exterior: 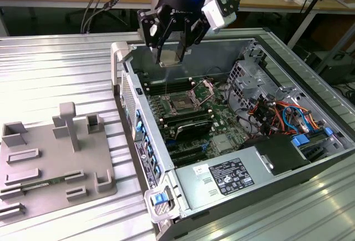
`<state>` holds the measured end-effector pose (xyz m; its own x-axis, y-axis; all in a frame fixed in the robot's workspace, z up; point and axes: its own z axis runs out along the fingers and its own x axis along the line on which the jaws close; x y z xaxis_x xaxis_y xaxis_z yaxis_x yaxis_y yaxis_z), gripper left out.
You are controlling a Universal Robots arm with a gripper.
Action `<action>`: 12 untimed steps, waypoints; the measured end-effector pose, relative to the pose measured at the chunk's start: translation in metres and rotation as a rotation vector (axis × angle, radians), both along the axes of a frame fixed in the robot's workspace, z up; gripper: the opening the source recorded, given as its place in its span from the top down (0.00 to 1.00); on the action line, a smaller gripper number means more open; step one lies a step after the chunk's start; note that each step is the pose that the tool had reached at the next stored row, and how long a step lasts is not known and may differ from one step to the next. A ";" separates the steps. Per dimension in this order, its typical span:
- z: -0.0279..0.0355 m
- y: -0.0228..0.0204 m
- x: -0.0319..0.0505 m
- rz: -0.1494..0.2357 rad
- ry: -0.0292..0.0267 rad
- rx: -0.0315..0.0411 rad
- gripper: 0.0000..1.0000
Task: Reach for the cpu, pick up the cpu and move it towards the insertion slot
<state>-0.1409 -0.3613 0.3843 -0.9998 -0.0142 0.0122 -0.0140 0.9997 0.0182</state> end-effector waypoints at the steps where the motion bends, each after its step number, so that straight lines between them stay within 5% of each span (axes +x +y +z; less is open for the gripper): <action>1: -0.0003 0.0014 0.0034 0.000 0.0000 -0.0002 0.45; 12: -0.0050 0.0184 0.0413 0.000 0.0001 -0.0027 0.45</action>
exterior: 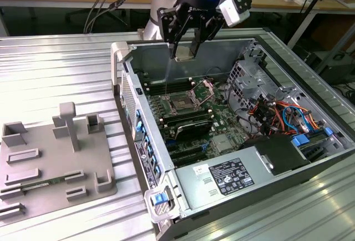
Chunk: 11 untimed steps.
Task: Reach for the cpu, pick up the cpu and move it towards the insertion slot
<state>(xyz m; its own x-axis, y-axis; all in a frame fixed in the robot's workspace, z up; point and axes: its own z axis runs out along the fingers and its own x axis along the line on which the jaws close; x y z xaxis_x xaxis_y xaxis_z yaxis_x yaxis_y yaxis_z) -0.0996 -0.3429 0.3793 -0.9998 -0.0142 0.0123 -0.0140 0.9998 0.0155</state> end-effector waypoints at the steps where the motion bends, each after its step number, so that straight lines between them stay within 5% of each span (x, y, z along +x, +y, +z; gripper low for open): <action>1: -0.0005 0.0023 0.0022 0.000 0.0000 -0.0006 0.45; 4: -0.0028 0.0106 0.0098 0.000 0.0000 -0.0013 0.45; 11: -0.0085 0.0190 0.0251 0.000 0.0003 -0.0014 0.45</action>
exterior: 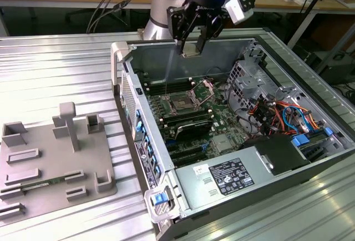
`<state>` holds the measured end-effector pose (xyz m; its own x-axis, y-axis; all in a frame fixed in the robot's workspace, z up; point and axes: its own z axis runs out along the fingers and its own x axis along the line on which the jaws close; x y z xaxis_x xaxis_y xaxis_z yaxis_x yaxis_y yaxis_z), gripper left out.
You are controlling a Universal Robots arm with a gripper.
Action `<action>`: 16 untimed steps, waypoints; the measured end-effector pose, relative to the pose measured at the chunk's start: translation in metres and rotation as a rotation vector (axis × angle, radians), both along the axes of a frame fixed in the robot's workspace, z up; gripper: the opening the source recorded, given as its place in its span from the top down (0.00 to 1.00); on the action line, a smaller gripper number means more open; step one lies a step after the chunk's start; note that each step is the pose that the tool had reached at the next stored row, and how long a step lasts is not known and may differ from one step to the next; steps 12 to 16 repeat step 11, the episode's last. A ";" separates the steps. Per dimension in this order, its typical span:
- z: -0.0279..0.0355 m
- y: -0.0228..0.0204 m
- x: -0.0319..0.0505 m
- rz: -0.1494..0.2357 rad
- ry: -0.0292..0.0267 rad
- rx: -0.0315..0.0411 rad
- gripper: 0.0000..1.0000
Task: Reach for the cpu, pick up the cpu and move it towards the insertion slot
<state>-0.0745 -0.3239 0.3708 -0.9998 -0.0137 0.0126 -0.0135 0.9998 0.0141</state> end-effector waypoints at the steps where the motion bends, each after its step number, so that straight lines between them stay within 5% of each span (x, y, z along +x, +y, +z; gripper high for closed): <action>1: -0.0005 0.0011 0.0014 0.000 0.0000 0.0001 0.45; 6: -0.0032 0.0090 0.0150 -0.001 0.0000 0.0001 0.45; 16: -0.0032 0.0090 0.0151 -0.002 0.0000 0.0001 0.45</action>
